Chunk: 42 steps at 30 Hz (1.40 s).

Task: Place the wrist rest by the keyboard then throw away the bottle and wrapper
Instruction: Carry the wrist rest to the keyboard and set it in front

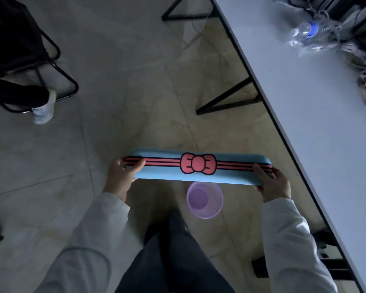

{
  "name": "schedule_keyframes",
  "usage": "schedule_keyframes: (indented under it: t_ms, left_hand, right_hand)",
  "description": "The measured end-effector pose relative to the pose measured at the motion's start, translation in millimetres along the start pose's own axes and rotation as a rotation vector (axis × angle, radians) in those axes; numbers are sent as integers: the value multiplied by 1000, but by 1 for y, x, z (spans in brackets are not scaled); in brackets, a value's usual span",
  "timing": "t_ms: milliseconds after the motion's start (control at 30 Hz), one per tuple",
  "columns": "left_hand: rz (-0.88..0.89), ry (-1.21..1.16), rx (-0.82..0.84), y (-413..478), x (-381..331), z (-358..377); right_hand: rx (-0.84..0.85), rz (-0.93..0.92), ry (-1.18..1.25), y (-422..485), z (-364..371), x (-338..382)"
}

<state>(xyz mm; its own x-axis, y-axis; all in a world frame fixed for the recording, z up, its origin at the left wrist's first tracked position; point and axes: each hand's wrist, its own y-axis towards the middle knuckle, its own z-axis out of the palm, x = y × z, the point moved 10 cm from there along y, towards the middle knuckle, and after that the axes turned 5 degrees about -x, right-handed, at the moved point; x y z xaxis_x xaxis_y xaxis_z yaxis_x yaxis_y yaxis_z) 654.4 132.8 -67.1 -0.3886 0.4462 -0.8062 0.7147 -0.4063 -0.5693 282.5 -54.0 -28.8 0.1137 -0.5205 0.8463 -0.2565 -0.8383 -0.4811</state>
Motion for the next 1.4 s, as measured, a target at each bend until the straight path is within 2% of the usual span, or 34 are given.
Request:
schedule_keyframes:
  t_ms: [200,500,800,967,1167,1400]
  left_hand:
    - [-16,28,2,59,-36,4]
    - [70,27,-31,150,-146,47]
    - [-9,-35,-69,255,-206,56]
    - [-28,-69,8,338,-261,64]
    - [45,2,95,432,-357,67]
    - [44,55,78,523,-413,76]
  right_hand:
    - [21,-6,-18,39,67,27]
    - [67,-21,-35,119,172,104]
    - [120,-25,-101,177,290,167]
    - [65,-10,-59,195,364,204]
    - [-3,2,-11,205,447,260]
    - [-9,17,4,233,521,299]
